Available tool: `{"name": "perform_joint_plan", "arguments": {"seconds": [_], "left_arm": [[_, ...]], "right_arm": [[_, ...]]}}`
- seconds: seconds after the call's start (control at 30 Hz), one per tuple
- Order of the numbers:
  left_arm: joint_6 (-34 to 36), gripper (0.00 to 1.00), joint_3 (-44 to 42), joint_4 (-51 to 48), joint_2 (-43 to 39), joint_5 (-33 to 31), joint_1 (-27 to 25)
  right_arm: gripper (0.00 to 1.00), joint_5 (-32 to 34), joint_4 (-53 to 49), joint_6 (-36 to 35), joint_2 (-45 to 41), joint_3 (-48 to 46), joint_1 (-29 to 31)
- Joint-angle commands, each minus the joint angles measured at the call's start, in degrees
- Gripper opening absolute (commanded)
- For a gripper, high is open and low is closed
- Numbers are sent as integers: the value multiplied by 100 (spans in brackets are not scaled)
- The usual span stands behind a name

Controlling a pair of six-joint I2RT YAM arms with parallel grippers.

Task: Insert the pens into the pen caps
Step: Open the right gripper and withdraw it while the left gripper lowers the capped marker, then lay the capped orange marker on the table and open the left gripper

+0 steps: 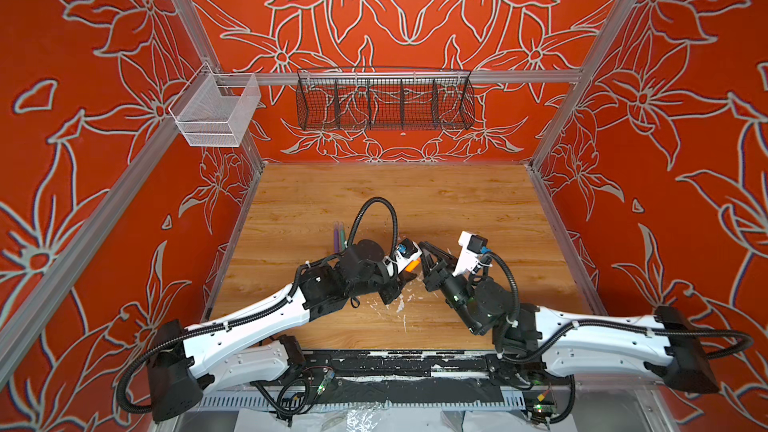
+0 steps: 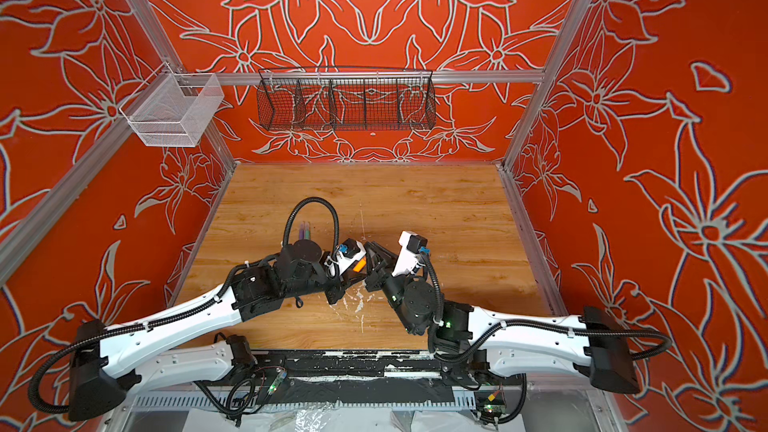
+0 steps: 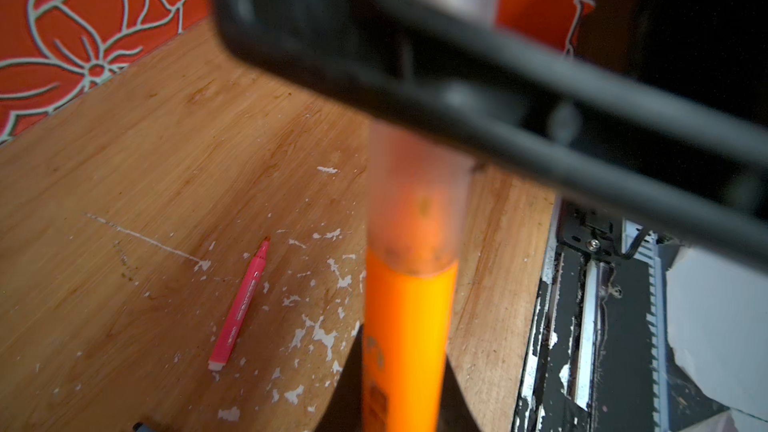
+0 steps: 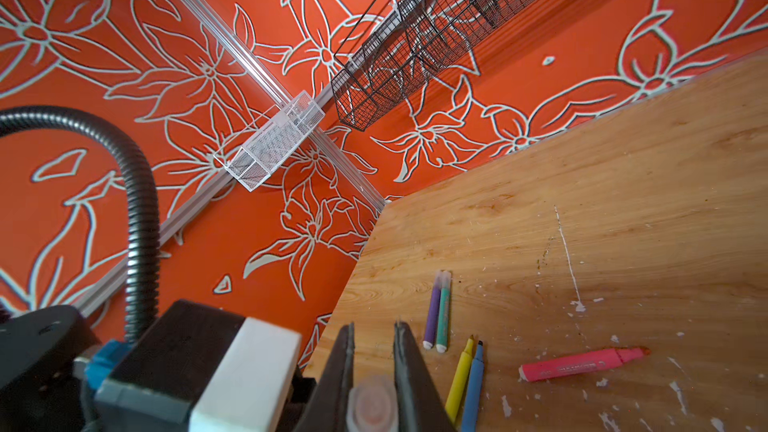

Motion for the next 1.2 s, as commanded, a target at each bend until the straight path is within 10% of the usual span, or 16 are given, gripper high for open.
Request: {"name": "perform_joint_plan", "arguments": {"seconds": [0.0, 0.43, 0.67, 1.17], "left_arm": [[-416, 0, 806, 1301, 110, -943, 332], [-985, 0, 982, 568, 805, -1848, 899], [-2020, 0, -393, 177, 871, -2868, 1236], [-3797, 0, -72, -557, 3004, -3130, 2010]], "right_arm": [[33, -414, -1928, 140, -511, -244, 392], [58, 1545, -4717, -424, -3105, -324, 306], [68, 2863, -4893, -1683, -3875, -383, 183], [75, 2453, -5260, -1924, -3659, -736, -1036]]}}
